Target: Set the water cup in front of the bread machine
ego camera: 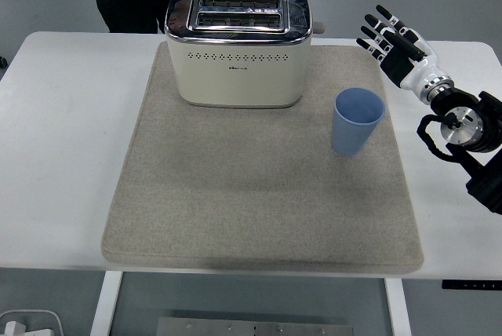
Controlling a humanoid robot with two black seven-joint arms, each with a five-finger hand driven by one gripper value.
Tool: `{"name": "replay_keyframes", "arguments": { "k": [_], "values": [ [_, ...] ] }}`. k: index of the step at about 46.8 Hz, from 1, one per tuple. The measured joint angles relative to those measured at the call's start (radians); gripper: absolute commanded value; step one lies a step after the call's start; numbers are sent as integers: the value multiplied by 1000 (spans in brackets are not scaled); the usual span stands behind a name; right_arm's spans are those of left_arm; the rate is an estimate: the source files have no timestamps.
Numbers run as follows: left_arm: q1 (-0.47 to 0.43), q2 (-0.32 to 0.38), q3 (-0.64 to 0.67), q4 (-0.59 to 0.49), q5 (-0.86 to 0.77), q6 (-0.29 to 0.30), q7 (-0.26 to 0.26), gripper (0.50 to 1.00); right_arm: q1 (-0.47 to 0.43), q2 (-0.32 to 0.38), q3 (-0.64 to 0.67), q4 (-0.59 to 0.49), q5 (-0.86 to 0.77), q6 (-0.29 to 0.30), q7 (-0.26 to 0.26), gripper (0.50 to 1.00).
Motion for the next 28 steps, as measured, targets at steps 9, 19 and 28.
{"name": "replay_keyframes", "arguments": {
  "k": [9, 19, 28],
  "values": [
    [0, 0, 3, 0, 0, 0, 0, 1000, 0, -1, 0, 0, 0, 0, 0, 926],
    [0, 0, 3, -1, 0, 0, 0, 1000, 0, 0, 0, 0, 0, 0, 0, 926],
    [-5, 0, 2, -4, 2, 0, 0, 1000, -1, 0, -1, 0, -1, 1, 0, 926]
  ]
}}
